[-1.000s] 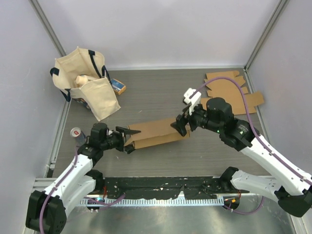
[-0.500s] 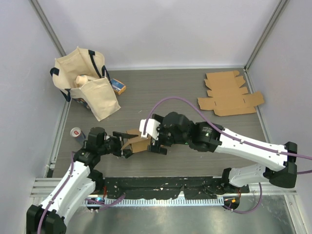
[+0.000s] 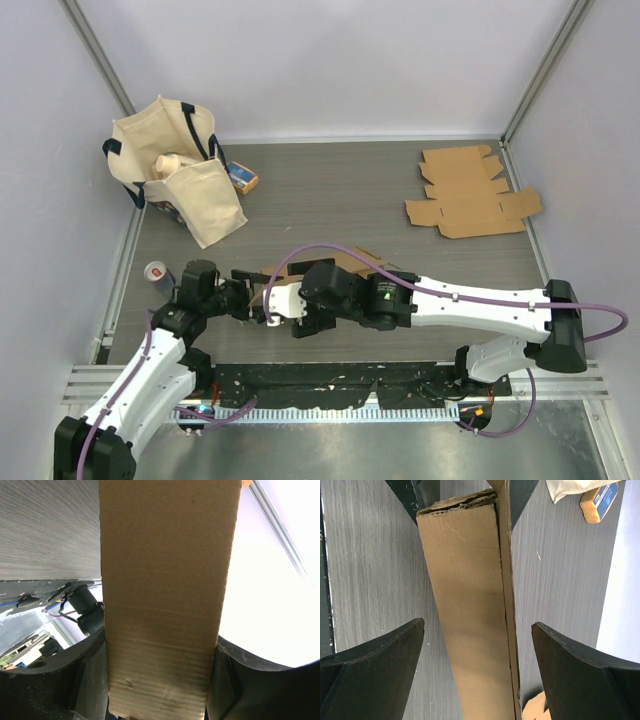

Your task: Fold the paper box

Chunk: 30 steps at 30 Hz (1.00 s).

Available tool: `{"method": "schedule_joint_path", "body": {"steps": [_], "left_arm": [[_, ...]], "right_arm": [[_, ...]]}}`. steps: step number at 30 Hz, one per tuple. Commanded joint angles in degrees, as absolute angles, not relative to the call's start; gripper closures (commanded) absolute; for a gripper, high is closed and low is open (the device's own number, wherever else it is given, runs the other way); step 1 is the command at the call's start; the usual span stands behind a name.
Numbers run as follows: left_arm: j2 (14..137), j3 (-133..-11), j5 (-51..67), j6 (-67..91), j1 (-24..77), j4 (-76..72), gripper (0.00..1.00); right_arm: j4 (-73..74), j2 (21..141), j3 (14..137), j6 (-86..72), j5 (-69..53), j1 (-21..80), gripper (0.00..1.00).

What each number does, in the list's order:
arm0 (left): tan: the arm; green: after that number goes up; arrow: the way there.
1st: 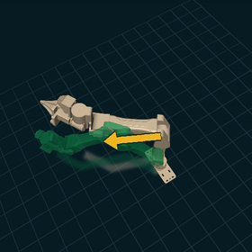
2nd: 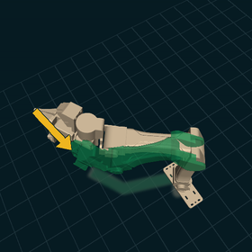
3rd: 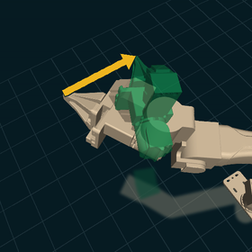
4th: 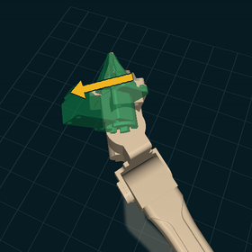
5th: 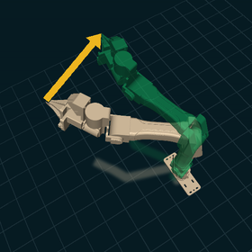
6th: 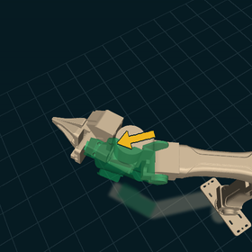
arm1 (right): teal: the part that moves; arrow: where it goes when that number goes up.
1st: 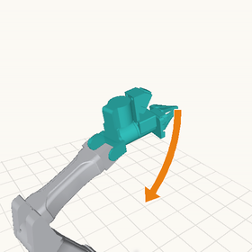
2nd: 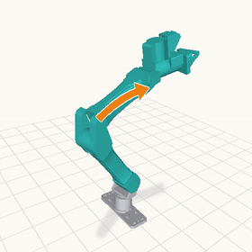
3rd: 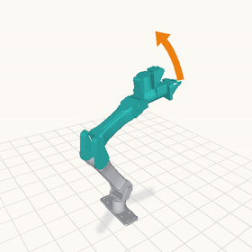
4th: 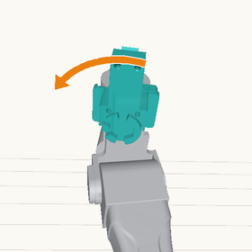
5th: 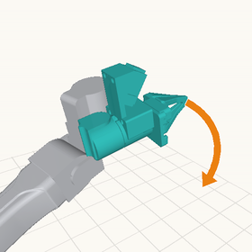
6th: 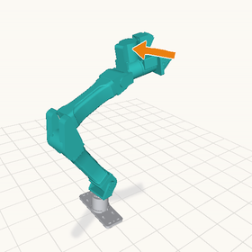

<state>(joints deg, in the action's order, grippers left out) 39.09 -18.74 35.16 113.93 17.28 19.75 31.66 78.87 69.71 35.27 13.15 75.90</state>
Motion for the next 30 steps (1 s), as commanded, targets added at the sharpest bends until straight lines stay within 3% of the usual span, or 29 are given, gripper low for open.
{"method": "schedule_joint_path", "body": {"steps": [1, 14, 19, 22, 26, 28, 30], "left_arm": [[40.43, -20.48, 33.58, 124.8, 17.4, 25.23, 0.53], [39.99, -20.92, 33.57, 124.81, 17.4, 25.14, 0.52], [39.82, -21.97, 32.79, 124.37, 17.4, 25.49, 0.51], [39.46, -22.15, 32.26, 123.75, 17.4, 25.14, 0.41], [39.11, -23.55, 29.63, 117.44, 17.4, 23.9, 0.1], [38.15, -24.69, 25.43, 108.75, 17.23, 22.68, 0.01], [37.1, -24.87, 23.74, 103.03, 16.62, 23.99, 0.0]], "right_arm": [[27.42, 79.45, 70.57, 39.02, 15.3, 76.11, 0.06], [20.31, 85.69, 68.29, 42.8, 18.8, 76.03, 0.07], [17.58, 87.1, 67.24, 44.38, 21.18, 76.03, 0.17], [17.23, 87.27, 66.97, 44.73, 20.92, 76.03, 0.28], [19.41, 87.28, 68.37, 43.77, 18.47, 74.71, 0.44], [21.61, 87.28, 69.08, 42.45, 16.8, 73.92, 0.47], [23.28, 87.8, 69.87, 41.66, 15.03, 72.69, 0.49]]}}
